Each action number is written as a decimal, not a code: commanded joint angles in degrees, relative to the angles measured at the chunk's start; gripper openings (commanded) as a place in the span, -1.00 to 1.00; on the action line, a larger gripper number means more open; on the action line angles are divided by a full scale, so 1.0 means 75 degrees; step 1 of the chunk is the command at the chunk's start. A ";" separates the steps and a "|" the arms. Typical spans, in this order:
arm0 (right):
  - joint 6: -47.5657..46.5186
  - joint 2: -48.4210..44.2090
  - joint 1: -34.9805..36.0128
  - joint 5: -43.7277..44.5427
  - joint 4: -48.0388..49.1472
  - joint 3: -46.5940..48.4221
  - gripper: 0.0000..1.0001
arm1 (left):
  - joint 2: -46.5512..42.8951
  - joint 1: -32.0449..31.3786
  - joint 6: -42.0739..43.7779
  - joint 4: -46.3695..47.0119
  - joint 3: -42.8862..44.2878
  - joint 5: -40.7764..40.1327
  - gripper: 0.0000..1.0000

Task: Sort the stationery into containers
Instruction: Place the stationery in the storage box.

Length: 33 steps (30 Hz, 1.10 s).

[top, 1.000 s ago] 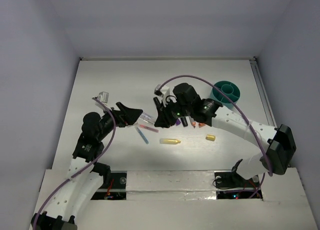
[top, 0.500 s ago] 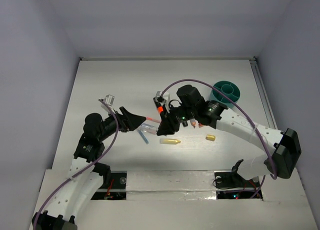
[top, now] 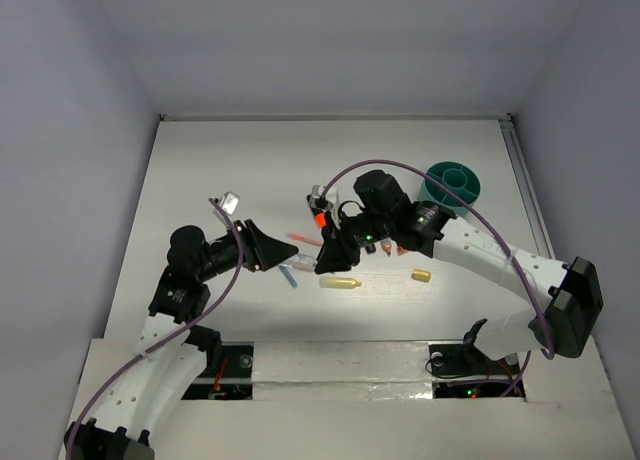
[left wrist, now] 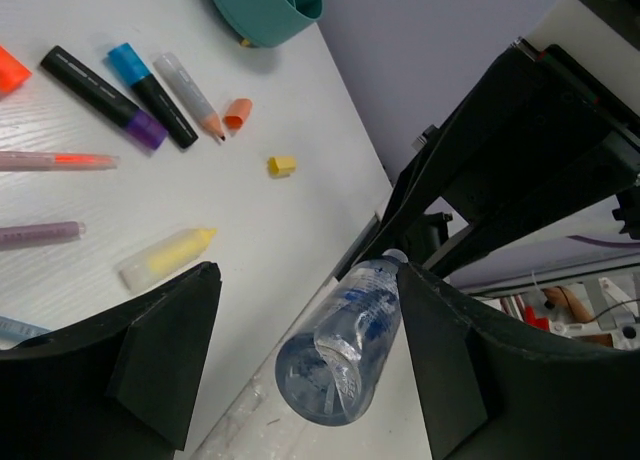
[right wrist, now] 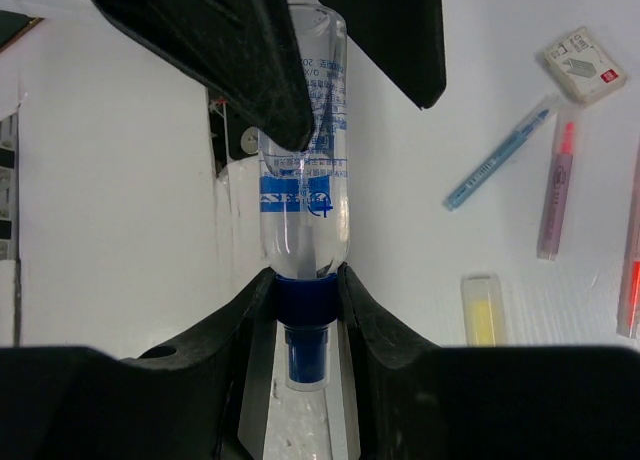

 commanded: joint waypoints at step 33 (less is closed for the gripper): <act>-0.0379 0.0441 -0.0701 -0.0906 0.1413 -0.0064 -0.89 | -0.0119 0.0035 -0.0729 0.0911 -0.0142 0.1266 -0.64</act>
